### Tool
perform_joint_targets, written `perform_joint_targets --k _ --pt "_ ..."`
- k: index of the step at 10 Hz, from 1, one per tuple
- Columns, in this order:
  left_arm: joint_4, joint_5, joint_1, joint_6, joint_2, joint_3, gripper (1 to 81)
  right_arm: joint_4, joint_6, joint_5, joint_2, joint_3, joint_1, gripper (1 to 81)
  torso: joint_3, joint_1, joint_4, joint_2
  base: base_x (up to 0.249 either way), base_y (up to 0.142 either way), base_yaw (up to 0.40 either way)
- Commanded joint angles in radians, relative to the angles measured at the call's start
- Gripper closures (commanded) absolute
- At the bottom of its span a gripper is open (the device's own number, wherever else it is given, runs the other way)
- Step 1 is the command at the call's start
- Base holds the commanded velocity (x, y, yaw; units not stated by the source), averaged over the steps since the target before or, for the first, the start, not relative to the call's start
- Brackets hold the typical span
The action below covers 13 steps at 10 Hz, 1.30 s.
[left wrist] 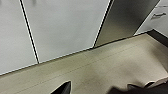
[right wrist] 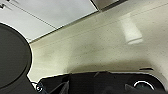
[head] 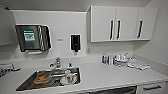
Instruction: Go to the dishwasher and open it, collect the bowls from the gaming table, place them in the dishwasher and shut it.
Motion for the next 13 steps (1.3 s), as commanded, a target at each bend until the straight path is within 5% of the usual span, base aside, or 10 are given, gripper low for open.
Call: perform_joint_targets --k 1,2,3,5,6,8,9,10,13 --pt "0.004 0.009 -0.068 -0.001 -0.019 -0.012 1.0 0.018 0.015 -0.033 -0.047 0.013 0.071 1.0 0.000 0.062 0.000 -0.095 0.000 0.000 0.000" --pt "0.004 0.009 -0.066 -0.001 -0.015 -0.022 1.0 0.019 0.015 -0.035 -0.047 0.013 0.072 1.0 0.001 0.084 0.000 -0.132 0.000 0.000 0.000" --pt "0.004 0.009 -0.068 -0.006 -0.010 -0.031 1.0 0.018 0.015 -0.037 -0.047 0.015 0.075 1.0 -0.093 0.106 0.000 -0.168 0.000 0.000 0.000" --pt "0.005 0.007 -0.068 -0.016 -0.016 -0.031 1.0 0.019 0.017 -0.032 -0.047 0.022 0.080 1.0 -0.120 0.141 0.000 -0.226 0.000 0.000 0.000" --pt "0.007 0.006 -0.068 -0.020 -0.018 -0.029 1.0 0.021 0.019 -0.035 -0.053 0.026 0.083 1.0 -0.051 0.158 0.000 -0.253 0.000 0.000 0.000" --pt "0.013 0.006 -0.066 -0.027 -0.008 -0.028 1.0 0.038 0.019 -0.038 -0.080 0.055 0.094 1.0 -0.102 0.200 0.000 -0.318 0.000 0.000 0.000" --pt "0.010 0.004 -0.068 -0.029 -0.008 -0.028 1.0 0.038 0.019 -0.038 -0.090 0.069 0.094 1.0 -0.108 0.215 0.000 -0.342 0.000 0.000 0.000" --pt "0.010 0.006 -0.068 -0.036 -0.008 -0.031 1.0 0.038 0.019 -0.038 -0.093 0.073 0.094 1.0 -0.114 0.170 0.000 -0.273 0.000 0.000 0.000" --pt "0.004 0.006 -0.066 -0.038 -0.005 -0.029 1.0 0.044 0.037 -0.038 -0.103 0.079 0.094 1.0 -0.118 0.206 0.000 -0.331 0.000 0.000 0.000"
